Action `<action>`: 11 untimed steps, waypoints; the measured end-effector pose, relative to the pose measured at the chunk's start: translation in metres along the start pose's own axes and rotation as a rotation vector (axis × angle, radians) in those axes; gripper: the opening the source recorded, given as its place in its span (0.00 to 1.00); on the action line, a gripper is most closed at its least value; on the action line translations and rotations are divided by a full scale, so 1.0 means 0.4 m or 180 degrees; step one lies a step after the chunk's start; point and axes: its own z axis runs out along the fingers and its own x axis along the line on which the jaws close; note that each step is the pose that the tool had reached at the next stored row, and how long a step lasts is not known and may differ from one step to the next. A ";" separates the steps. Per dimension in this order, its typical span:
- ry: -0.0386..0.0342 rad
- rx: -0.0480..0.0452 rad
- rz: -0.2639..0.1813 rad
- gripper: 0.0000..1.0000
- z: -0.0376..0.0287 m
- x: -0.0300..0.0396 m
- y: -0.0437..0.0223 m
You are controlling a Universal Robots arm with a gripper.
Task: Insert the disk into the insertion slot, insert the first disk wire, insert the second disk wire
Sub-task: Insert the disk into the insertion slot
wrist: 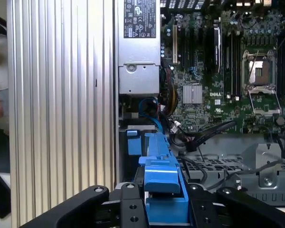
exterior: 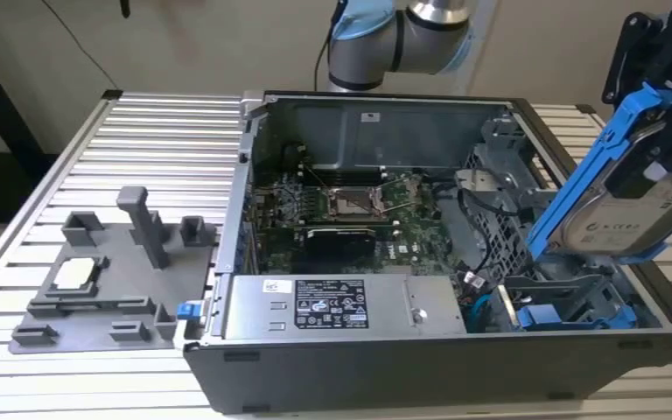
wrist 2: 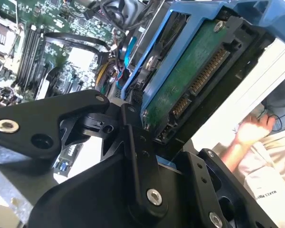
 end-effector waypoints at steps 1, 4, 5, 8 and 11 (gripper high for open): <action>0.0002 0.0000 0.0000 0.33 0.003 0.000 0.000; 0.0003 0.0000 -0.0002 0.33 0.017 0.000 -0.001; 0.0003 0.0000 -0.0003 0.33 0.021 0.000 -0.001; 0.0002 0.0000 -0.0006 0.33 0.035 0.001 -0.001; 0.0004 0.0000 -0.0009 0.33 0.048 0.002 -0.002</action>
